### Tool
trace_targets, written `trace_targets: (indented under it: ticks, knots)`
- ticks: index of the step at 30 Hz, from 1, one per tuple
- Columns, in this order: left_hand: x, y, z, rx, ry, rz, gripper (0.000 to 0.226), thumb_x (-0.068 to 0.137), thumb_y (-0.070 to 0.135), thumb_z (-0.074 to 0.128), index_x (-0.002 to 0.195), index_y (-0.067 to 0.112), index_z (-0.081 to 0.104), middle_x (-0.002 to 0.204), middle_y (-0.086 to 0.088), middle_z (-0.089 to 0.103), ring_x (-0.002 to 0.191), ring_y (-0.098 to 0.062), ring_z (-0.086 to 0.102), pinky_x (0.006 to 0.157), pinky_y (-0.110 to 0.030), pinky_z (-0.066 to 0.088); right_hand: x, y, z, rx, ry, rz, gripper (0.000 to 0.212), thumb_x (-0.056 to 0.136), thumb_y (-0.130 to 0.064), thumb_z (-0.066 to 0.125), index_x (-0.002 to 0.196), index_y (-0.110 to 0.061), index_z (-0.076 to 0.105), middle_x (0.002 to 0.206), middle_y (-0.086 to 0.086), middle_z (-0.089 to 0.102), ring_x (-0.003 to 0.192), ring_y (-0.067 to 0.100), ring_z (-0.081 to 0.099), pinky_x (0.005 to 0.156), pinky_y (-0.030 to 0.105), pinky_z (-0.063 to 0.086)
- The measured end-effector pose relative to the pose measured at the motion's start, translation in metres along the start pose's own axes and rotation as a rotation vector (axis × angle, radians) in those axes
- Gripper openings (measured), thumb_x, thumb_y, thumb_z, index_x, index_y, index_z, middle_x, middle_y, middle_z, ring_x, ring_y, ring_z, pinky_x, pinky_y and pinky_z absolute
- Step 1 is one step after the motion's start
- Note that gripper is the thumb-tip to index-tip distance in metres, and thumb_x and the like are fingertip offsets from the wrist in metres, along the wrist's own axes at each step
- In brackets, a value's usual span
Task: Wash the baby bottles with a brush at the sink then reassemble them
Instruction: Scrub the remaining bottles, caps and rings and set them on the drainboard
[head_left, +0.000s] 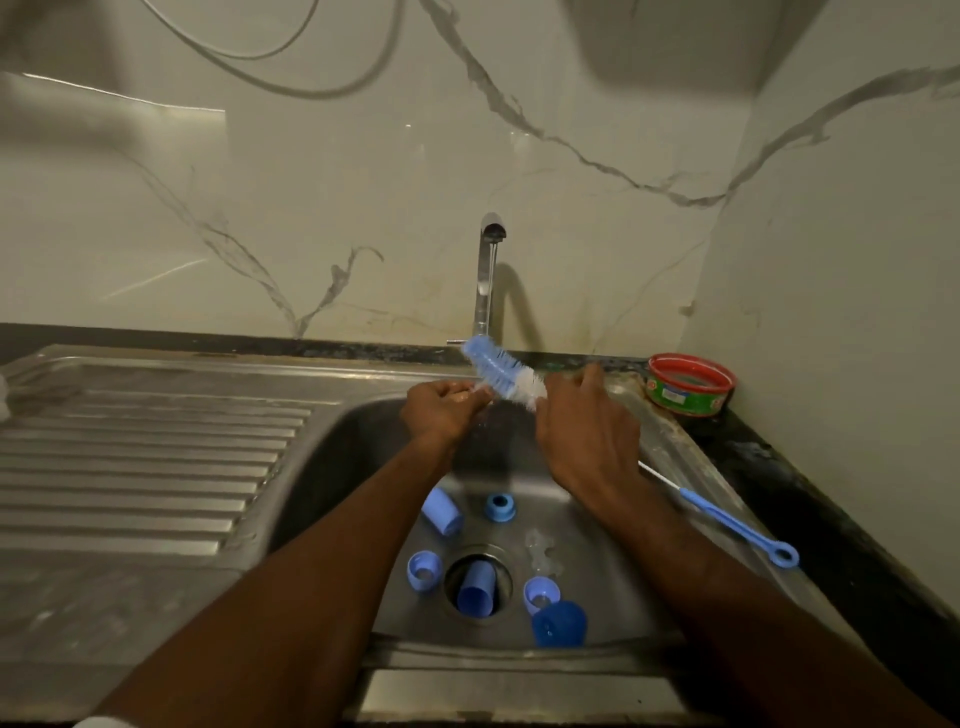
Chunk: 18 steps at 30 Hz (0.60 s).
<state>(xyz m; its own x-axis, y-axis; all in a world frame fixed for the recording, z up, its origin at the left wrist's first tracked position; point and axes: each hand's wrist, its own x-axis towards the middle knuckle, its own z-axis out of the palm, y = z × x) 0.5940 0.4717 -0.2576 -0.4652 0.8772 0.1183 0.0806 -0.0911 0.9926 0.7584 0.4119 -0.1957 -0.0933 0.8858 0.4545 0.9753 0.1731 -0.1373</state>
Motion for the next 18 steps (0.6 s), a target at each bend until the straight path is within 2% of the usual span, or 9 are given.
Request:
trace_targets:
  ticks: [2,5,7,9,11,12,15,18]
  knots:
    - [-0.007,0.007,0.0,-0.017,-0.082,0.047,0.019,0.082,0.024,0.083,0.1,0.025,0.076,0.094,0.003,0.078,0.088,-0.011,0.074,0.085,-0.035,0.061,0.002,-0.004,0.005,-0.043,-0.024,-0.008,0.036,0.097,-0.036,0.063,0.13,-0.025,0.054,0.133,0.011,0.045,0.094,0.024,0.065,0.071,0.034,0.047]
    - [-0.016,0.013,-0.001,-0.076,-0.182,0.079,0.03,0.084,0.017,0.081,0.113,0.016,0.074,0.102,-0.001,0.078,0.09,-0.012,0.075,0.083,-0.034,0.062,0.01,-0.007,0.005,-0.039,-0.004,-0.03,0.039,0.096,-0.034,0.066,0.131,-0.023,0.055,0.124,0.008,0.05,0.092,0.022,0.063,0.068,0.033,0.044]
    - [-0.019,0.014,-0.003,-0.081,-0.219,0.081,0.04,0.081,0.017,0.084,0.119,0.016,0.07,0.106,-0.003,0.077,0.093,-0.014,0.075,0.081,-0.034,0.063,0.013,-0.008,0.002,-0.02,-0.006,-0.045,0.038,0.097,-0.033,0.064,0.131,-0.021,0.054,0.125,0.007,0.051,0.096,0.023,0.062,0.069,0.032,0.04]
    - [-0.021,0.016,-0.004,-0.068,-0.19,0.055,0.05,0.079,0.017,0.086,0.124,0.016,0.063,0.108,-0.005,0.074,0.091,-0.015,0.074,0.074,-0.029,0.062,0.014,-0.006,-0.001,-0.026,-0.009,-0.062,0.038,0.098,-0.033,0.063,0.132,-0.022,0.054,0.125,0.007,0.052,0.096,0.022,0.062,0.069,0.032,0.039]
    - [-0.02,0.016,-0.006,-0.093,-0.078,-0.001,0.056,0.081,0.014,0.084,0.127,0.022,0.053,0.101,-0.002,0.07,0.085,-0.013,0.072,0.064,-0.021,0.059,0.012,-0.001,-0.004,-0.015,-0.01,-0.057,0.035,0.097,-0.035,0.064,0.129,-0.022,0.056,0.122,0.005,0.053,0.093,0.021,0.062,0.069,0.031,0.043]
    - [-0.019,0.013,-0.007,-0.119,-0.026,-0.041,0.061,0.082,0.014,0.083,0.131,0.026,0.05,0.102,-0.004,0.069,0.086,-0.013,0.071,0.064,-0.021,0.058,0.009,0.002,-0.004,-0.014,-0.023,-0.058,0.034,0.097,-0.035,0.065,0.127,-0.023,0.058,0.119,0.005,0.054,0.091,0.02,0.062,0.069,0.031,0.046]
    - [-0.009,0.004,-0.007,-0.074,0.007,-0.108,0.072,0.078,0.025,0.086,0.141,0.018,0.051,0.12,-0.014,0.069,0.102,-0.024,0.07,0.089,-0.043,0.06,0.0,0.01,-0.004,-0.073,-0.072,-0.093,0.033,0.096,-0.033,0.066,0.127,-0.025,0.058,0.118,0.004,0.055,0.091,0.019,0.062,0.069,0.031,0.044]
    - [-0.006,0.005,-0.005,-0.051,0.023,-0.101,0.072,0.079,0.027,0.086,0.141,0.017,0.052,0.123,-0.013,0.068,0.102,-0.023,0.069,0.094,-0.046,0.058,-0.003,0.007,-0.004,-0.065,-0.064,-0.093,0.035,0.096,-0.033,0.065,0.129,-0.024,0.057,0.119,0.005,0.055,0.092,0.02,0.062,0.071,0.031,0.045]
